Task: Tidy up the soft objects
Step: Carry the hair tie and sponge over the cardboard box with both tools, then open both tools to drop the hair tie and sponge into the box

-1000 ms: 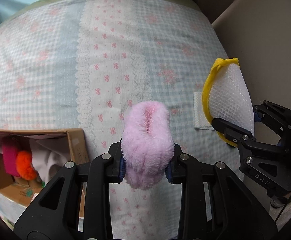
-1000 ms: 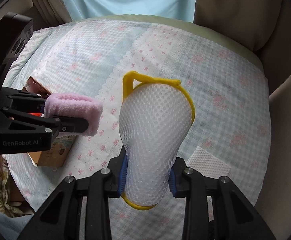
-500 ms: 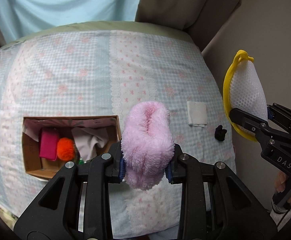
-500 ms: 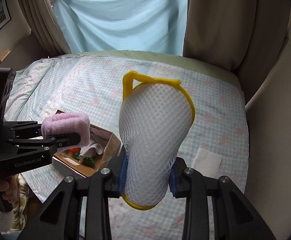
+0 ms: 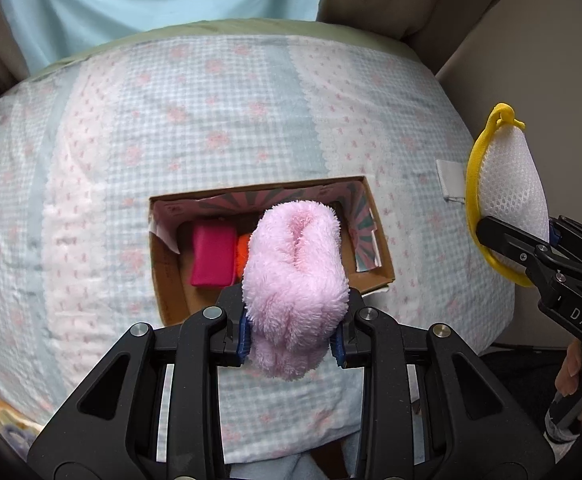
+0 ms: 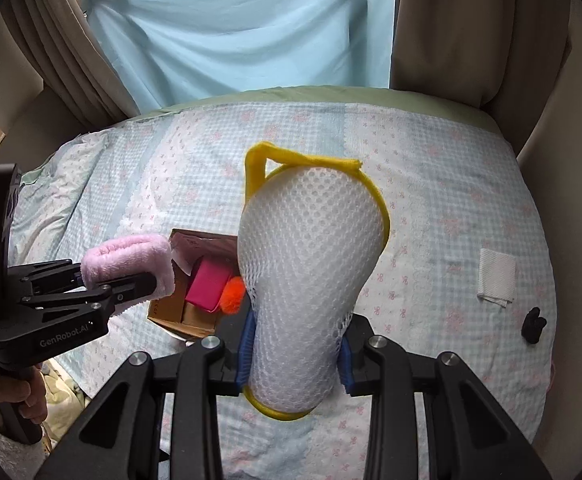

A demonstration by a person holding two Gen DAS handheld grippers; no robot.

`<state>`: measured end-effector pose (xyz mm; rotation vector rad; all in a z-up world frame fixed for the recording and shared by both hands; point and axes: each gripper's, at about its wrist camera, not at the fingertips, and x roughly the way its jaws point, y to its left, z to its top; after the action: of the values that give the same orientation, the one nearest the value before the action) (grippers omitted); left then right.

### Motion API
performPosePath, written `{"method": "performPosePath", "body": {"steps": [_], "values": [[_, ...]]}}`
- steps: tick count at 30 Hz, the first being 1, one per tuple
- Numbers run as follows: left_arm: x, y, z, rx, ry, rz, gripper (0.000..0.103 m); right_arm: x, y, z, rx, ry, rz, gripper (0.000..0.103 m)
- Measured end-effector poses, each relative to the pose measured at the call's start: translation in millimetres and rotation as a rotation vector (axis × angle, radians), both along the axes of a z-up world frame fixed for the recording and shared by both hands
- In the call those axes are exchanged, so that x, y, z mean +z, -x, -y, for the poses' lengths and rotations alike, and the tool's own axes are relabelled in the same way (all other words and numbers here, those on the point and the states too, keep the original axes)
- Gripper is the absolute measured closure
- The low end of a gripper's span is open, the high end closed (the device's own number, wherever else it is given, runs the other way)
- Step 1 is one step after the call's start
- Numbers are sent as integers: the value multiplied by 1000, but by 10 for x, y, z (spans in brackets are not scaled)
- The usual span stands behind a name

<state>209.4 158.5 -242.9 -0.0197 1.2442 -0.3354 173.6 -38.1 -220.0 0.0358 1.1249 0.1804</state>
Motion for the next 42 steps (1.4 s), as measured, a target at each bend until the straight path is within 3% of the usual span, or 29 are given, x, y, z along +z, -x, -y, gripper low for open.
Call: {"method": "performPosePath", "body": {"steps": [5, 10, 18, 26, 29, 30, 31, 32, 33, 34, 42], "values": [[-374, -89, -350, -17, -22, -59, 76, -339, -3, -343, -65, -52, -80, 72], [-720, -160, -514, -31, -32, -99, 76, -685, -80, -581, -81, -36, -148, 72], [-1107, -381, -461, -68, -41, -149, 76, -1132, -358, -687, -119, 1, -236, 72], [-1402, -554, -331, -114, -61, -195, 76, -1477, -561, -596, -184, -42, -307, 71], [-1481, -584, -280, -134, -72, -200, 76, -1553, -626, -538, -201, -73, -331, 61], [-1498, -591, -262, -137, -70, -196, 72, -1582, -648, -516, -204, -87, -341, 58], [-1516, -592, -239, -145, -74, -199, 57, -1623, -669, -496, -206, -102, -360, 49], [-1530, -590, -217, -153, -80, -201, 39, -1672, -693, -480, -214, -110, -382, 32], [-1531, -584, -199, -158, -86, -194, 10, -1720, -725, -461, -224, -110, -396, 24], [-1520, -571, -187, -162, -88, -181, 0, -1751, -734, -435, -236, -106, -398, 12], [-1616, -508, -178, -162, -77, -221, 0, -1819, -719, -309, -249, -117, -400, 8]]}}
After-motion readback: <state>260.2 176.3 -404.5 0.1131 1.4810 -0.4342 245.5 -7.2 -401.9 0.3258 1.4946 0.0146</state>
